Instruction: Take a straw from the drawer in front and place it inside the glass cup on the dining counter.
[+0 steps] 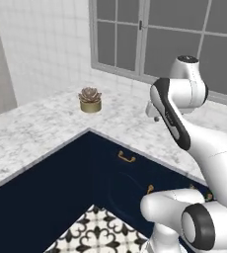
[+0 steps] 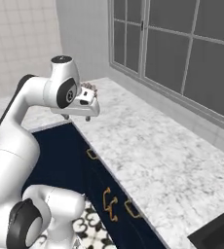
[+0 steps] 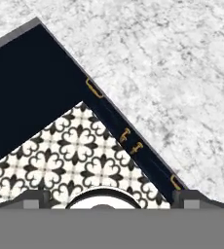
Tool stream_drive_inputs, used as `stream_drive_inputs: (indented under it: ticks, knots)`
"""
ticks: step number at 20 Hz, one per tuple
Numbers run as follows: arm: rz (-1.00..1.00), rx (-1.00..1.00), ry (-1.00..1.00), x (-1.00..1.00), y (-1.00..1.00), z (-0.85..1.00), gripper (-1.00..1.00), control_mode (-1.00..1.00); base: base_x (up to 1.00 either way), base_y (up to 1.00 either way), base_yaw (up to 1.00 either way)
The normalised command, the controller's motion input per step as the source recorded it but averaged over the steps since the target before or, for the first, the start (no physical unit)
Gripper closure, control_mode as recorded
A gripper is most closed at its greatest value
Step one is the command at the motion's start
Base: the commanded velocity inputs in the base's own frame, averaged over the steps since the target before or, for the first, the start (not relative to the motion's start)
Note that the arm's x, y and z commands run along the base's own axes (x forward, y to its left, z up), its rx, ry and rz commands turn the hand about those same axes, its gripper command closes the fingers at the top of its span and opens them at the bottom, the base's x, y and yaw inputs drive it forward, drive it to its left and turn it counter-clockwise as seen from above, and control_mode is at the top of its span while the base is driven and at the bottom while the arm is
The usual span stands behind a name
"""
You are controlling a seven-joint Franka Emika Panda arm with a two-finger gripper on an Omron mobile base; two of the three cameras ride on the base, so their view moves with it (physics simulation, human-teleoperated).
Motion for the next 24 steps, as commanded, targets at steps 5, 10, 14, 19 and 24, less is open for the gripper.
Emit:
stream_drive_inputs:
  ticks: [5, 10, 14, 19, 24]
  knots:
    - [0.00, 0.00, 0.00, 0.00, 0.00, 0.00, -1.00, 1.00, -0.01, -0.84, 0.55]
    - [0.16, 0.00, 0.00, -0.17, -0.17, -0.02, -1.00, -1.00, -0.04, -0.33, 0.17]
    - [0.05, -0.07, -0.05, -0.31, 0.68, -0.03, -1.00, -1.00, 0.00, 0.00, 0.00]
    - [-0.01, -0.26, -0.13, 0.00, 0.98, -0.39, -1.00, -1.00, 0.00, 0.00, 0.00]
    - [-0.05, -0.38, -0.22, 0.13, 0.64, -0.85, -1.00, -1.00, 0.00, 0.00, 0.00]
